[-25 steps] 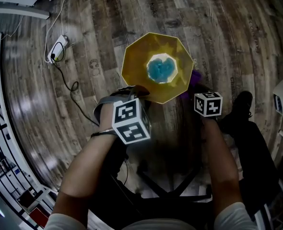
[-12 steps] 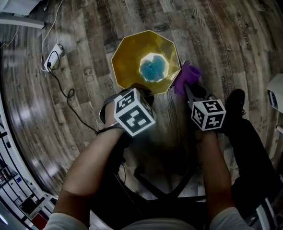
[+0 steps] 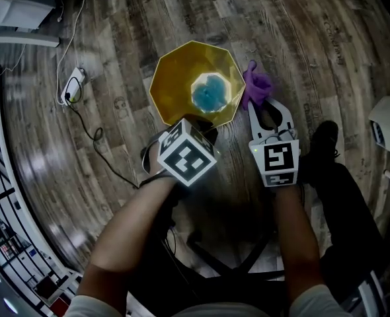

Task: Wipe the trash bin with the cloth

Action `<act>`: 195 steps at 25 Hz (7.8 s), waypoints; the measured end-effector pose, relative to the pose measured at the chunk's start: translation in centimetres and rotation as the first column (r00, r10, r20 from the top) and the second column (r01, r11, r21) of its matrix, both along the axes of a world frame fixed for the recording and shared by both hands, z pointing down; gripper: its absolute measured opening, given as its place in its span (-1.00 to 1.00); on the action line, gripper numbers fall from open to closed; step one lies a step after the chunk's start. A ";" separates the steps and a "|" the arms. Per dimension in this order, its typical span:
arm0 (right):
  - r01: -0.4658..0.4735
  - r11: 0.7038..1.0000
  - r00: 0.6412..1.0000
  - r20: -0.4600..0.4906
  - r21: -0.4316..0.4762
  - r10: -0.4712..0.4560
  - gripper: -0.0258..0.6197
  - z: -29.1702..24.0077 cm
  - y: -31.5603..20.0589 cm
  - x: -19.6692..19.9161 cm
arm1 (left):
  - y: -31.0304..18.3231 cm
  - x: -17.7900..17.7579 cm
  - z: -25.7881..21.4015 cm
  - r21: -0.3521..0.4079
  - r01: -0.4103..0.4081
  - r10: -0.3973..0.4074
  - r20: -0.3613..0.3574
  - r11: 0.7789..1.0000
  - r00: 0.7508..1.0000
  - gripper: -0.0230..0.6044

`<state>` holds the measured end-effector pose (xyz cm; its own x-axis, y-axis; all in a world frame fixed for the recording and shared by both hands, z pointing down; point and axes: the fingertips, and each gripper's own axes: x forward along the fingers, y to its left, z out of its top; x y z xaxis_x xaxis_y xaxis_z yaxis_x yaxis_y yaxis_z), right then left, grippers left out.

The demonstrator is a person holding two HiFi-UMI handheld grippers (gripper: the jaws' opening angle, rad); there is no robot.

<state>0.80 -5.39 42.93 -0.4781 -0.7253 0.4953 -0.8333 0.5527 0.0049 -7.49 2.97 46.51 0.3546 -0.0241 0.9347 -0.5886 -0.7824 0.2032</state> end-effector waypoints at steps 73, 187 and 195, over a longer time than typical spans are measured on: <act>0.014 0.970 0.974 0.223 -0.243 0.042 -0.75 5.5 4.6 1.2 | -2.3 -1.3 0.5 0.246 -0.344 0.283 0.250 0.906 0.926 -0.70; 0.040 0.916 0.999 -0.013 -0.400 -0.049 -0.78 2.3 4.2 0.8 | 4.2 -0.1 -16.5 0.294 0.239 -0.117 -0.378 0.925 0.918 -0.87; 0.055 0.926 0.992 -0.083 -0.373 -0.093 -0.78 -1.1 5.8 1.0 | 6.1 -0.2 -19.6 0.313 0.330 -0.169 -0.445 0.891 0.880 -0.87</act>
<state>1.78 0.37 41.85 -0.4590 -0.4462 0.7683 -0.7958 0.5909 -0.1323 -7.72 9.06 26.88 0.6244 -0.4760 0.6193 -0.7062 -0.6828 0.1872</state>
